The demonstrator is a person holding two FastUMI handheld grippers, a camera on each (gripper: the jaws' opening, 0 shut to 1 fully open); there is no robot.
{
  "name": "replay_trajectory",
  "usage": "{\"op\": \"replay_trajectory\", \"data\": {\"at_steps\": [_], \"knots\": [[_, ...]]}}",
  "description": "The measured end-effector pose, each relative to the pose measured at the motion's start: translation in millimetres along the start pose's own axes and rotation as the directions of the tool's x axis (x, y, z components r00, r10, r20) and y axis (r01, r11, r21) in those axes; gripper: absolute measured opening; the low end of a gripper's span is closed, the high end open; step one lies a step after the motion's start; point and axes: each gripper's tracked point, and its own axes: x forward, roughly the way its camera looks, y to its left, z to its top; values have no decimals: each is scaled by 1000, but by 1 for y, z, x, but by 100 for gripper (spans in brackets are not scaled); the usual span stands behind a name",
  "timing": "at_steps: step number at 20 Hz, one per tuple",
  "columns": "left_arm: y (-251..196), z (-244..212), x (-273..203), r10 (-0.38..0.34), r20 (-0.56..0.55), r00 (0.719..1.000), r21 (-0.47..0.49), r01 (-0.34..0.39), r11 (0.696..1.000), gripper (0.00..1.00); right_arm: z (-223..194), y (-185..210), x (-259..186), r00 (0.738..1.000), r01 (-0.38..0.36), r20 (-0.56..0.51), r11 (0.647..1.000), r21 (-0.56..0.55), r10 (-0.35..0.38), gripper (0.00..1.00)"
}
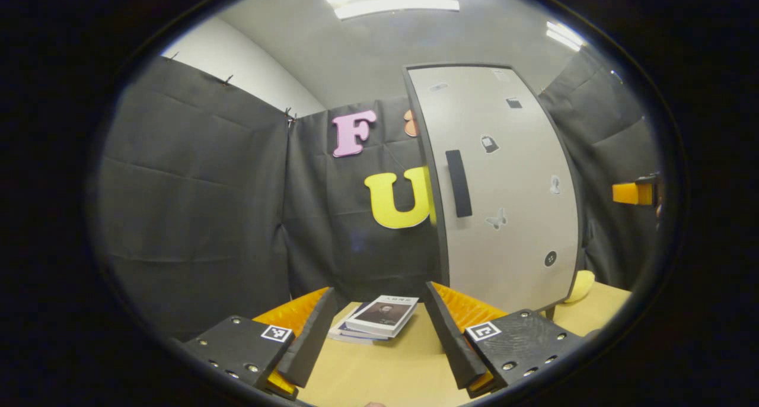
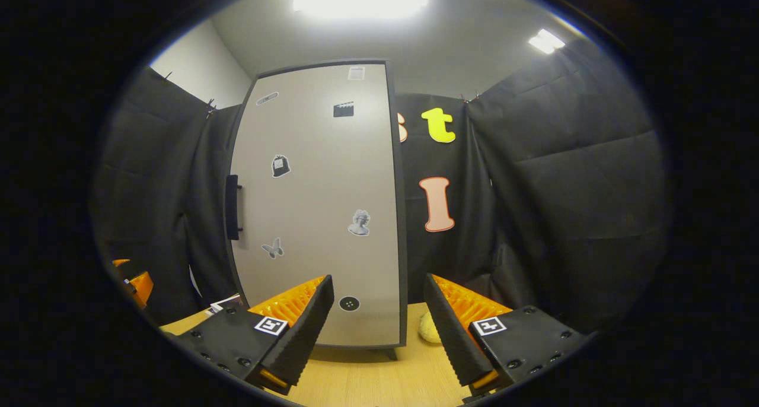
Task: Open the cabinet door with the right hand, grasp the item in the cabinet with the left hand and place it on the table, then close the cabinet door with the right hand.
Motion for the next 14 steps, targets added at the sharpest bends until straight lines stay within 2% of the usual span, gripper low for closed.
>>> {"op": "replay_trajectory", "data": {"at_steps": [7,14], "knots": [[43,-8,-12,63,-14,998,14,-63,998,90,34,59,32,995,-94,15,996,8,94,97],[93,-24,-24,130,-39,991,26,-129,991,90,49,121,62,986,-164,23,987,5,163,97]]}}
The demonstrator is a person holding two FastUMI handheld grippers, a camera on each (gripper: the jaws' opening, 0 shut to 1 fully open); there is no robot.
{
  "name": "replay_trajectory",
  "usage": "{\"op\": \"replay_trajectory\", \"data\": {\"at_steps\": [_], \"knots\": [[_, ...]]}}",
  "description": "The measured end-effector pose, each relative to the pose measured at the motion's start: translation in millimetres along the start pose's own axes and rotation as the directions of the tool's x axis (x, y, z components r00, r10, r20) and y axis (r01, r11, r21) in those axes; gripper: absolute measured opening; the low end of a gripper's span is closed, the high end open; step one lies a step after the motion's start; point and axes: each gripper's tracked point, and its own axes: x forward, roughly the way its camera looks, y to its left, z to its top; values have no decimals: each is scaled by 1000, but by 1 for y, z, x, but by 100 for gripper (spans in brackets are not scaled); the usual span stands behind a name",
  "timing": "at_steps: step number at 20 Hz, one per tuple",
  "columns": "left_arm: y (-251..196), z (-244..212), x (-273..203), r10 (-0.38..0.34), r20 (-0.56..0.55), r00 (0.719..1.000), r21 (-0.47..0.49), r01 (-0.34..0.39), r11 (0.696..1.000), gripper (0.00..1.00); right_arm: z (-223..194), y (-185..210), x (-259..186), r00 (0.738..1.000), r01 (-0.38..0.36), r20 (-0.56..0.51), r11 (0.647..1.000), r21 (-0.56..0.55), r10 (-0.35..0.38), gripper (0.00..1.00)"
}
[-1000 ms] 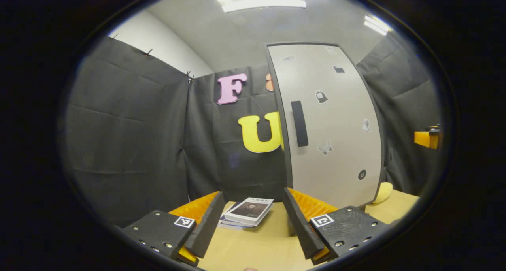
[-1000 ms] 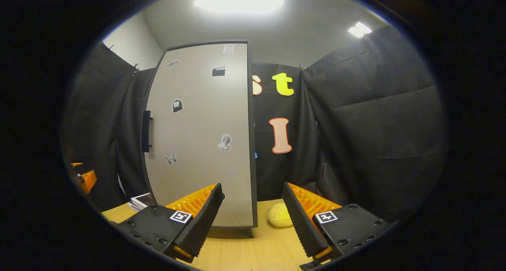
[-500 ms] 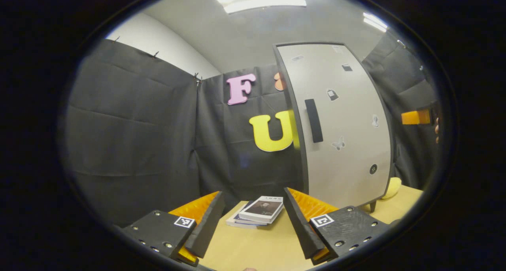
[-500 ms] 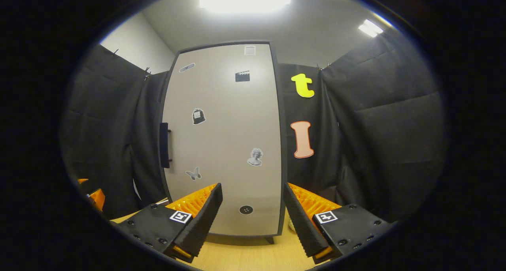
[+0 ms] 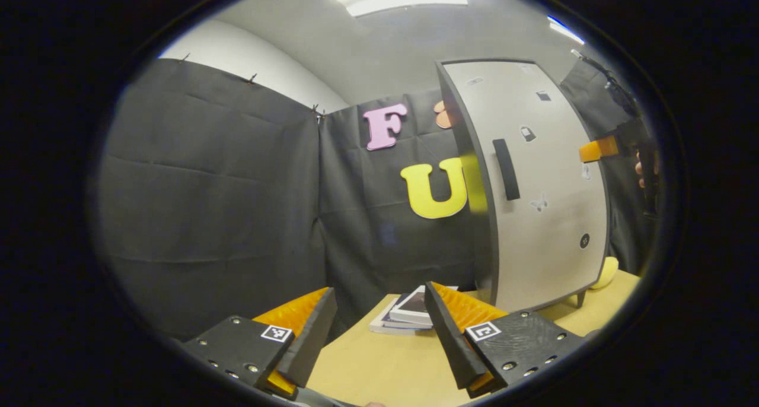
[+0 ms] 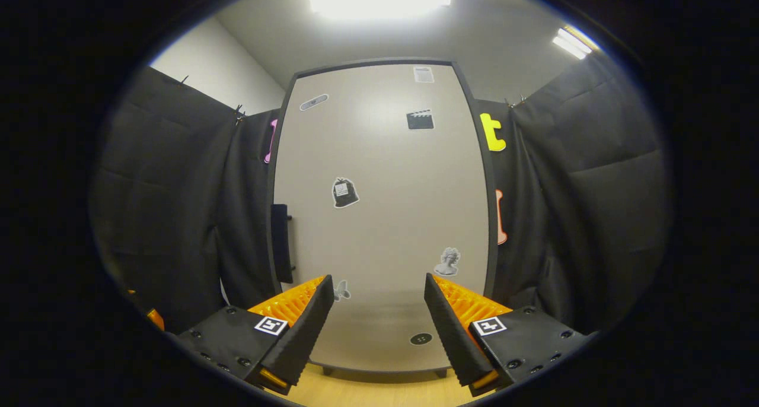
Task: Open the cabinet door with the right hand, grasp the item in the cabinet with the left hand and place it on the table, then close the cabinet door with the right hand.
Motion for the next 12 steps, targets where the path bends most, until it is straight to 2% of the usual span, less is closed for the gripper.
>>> {"op": "replay_trajectory", "data": {"at_steps": [12], "knots": [[71,-23,-8,103,-37,994,19,-102,995,90,2,76,53,996,-78,-30,997,-1,78,97]]}}
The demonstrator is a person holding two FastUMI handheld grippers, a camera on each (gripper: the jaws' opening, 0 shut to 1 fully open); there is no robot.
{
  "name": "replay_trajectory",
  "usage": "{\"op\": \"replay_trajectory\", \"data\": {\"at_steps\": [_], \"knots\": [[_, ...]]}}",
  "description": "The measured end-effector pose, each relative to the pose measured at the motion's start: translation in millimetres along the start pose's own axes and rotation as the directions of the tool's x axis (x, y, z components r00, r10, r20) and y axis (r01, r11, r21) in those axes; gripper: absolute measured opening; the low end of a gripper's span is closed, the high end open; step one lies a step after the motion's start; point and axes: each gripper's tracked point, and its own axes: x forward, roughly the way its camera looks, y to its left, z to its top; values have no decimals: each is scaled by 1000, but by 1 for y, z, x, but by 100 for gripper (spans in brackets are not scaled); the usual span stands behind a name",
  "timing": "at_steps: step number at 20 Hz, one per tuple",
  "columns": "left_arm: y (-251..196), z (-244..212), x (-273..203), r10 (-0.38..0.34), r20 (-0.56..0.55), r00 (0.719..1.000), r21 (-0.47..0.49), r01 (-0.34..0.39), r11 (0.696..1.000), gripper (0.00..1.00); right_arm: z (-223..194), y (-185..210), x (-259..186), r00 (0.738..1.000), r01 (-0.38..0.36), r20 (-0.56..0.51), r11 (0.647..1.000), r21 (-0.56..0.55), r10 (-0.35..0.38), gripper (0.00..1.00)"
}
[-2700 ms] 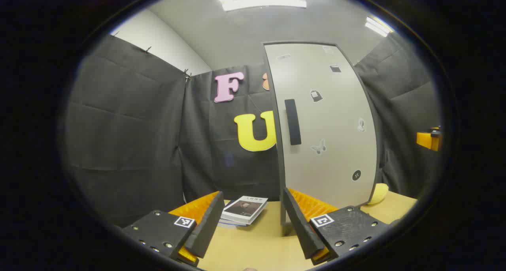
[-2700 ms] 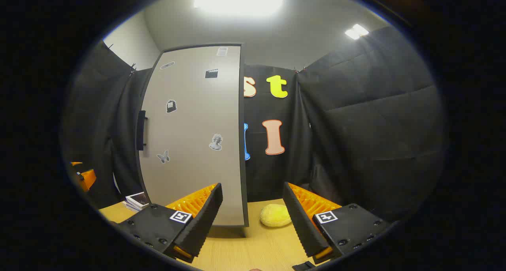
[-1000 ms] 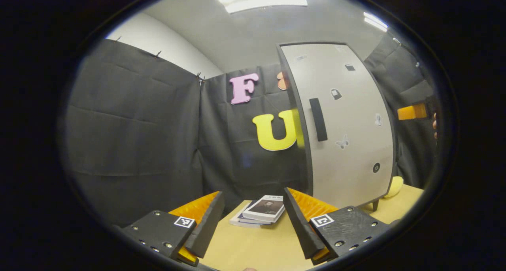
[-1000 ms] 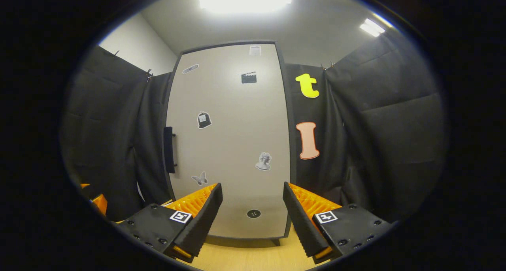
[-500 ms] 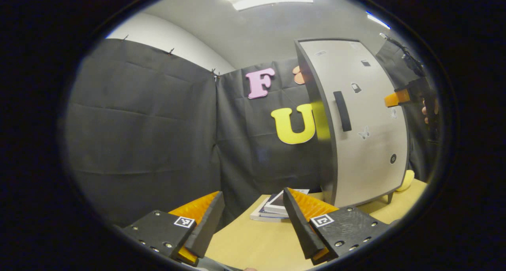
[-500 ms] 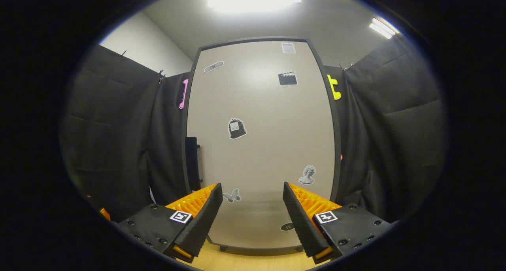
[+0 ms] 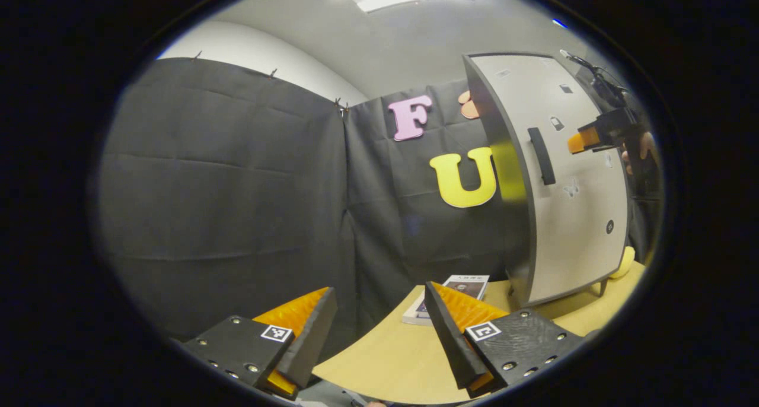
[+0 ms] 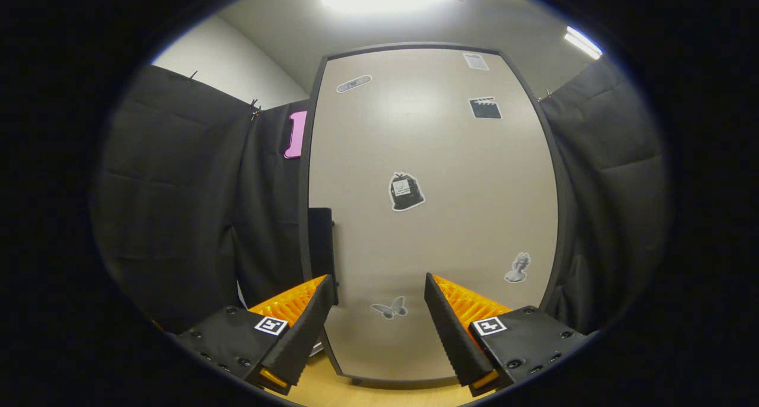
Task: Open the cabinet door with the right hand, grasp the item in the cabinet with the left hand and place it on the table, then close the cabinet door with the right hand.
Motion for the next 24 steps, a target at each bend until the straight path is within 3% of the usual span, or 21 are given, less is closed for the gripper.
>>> {"op": "replay_trajectory", "data": {"at_steps": [14,15,16,17,18,19,20,22,24], "knots": [[53,-25,5,89,-44,995,2,-90,996,91,-3,56,66,998,-54,-37,998,-13,54,95],[56,-25,6,94,-47,995,-1,-94,996,91,-2,60,70,997,-59,-43,998,-13,58,91],[59,-26,6,98,-49,994,-4,-98,995,91,-4,62,74,997,-63,-56,998,-16,62,78],[62,-27,7,102,-49,994,-8,-102,995,91,-5,64,77,996,-63,-67,998,-20,62,72],[63,-28,6,104,-48,993,-12,-105,994,91,-8,65,82,996,-61,-73,998,-27,58,77],[64,-28,6,106,-48,993,-13,-107,994,91,-7,65,83,995,-48,-83,998,-28,46,72],[67,-29,6,108,-48,993,-13,-109,994,91,-10,66,85,995,-44,-92,999,-31,41,51],[70,-30,7,110,-50,993,-15,-111,994,91,-15,67,86,993,-40,-116,999,-22,38,44],[71,-31,7,108,-49,993,-17,-109,994,90,-24,67,89,985,-41,-168,999,6,41,46]]}}
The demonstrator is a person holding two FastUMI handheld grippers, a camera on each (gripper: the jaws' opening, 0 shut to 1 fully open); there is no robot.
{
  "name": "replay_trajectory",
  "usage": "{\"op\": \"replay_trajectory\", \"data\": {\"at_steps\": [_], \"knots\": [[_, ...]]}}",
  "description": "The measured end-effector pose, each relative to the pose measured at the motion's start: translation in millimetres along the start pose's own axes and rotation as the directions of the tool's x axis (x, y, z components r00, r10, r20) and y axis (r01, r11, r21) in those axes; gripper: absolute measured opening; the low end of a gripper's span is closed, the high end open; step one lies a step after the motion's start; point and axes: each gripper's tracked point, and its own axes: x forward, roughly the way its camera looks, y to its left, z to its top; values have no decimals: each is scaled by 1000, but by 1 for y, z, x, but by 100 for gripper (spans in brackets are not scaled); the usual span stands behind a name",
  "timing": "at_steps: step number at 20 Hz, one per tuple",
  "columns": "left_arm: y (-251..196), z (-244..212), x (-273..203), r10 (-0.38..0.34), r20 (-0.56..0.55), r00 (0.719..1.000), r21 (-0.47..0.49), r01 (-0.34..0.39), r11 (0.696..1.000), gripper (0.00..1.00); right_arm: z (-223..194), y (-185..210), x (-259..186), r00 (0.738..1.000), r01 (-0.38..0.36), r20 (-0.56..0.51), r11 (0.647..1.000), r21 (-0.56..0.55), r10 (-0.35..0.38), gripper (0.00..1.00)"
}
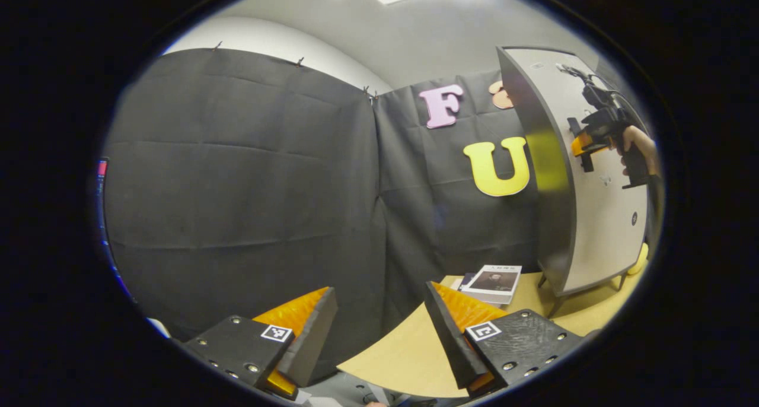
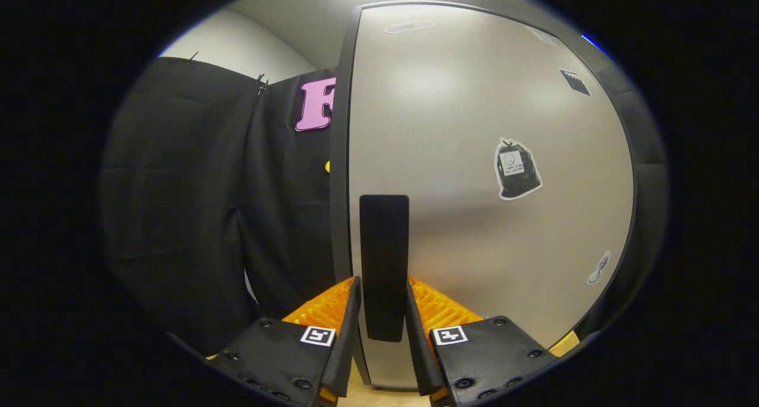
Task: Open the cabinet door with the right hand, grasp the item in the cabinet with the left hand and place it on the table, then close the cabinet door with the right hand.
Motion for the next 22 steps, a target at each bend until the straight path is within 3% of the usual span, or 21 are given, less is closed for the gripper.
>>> {"op": "replay_trajectory", "data": {"at_steps": [1,2,5,6,7,8,22], "knots": [[1,2,1,-1,2,1000,-1,1,1000,90,-3,-3,2,1000,10,-13,1000,8,-10,46],[1,2,0,-3,5,1000,-2,3,1000,90,0,-2,2,1000,3,-15,1000,20,-3,35],[-4,5,2,-16,11,1000,-3,16,1000,90,2,-4,-3,1000,0,-24,1000,-4,0,27],[-6,6,2,-19,16,1000,-2,19,1000,90,-2,-3,-3,999,-9,-33,1000,-21,9,17],[-8,8,2,-24,21,1000,-2,24,1000,90,1,-2,-5,1000,-17,-21,1000,-12,17,17],[-12,9,3,-30,24,999,-3,30,1000,90,-2,-1,-7,999,-34,-34,999,-16,34,7],[-119,44,-6,-203,79,976,18,202,979,90,6,4,-69,969,-241,-62,970,-23,239,10]]}}
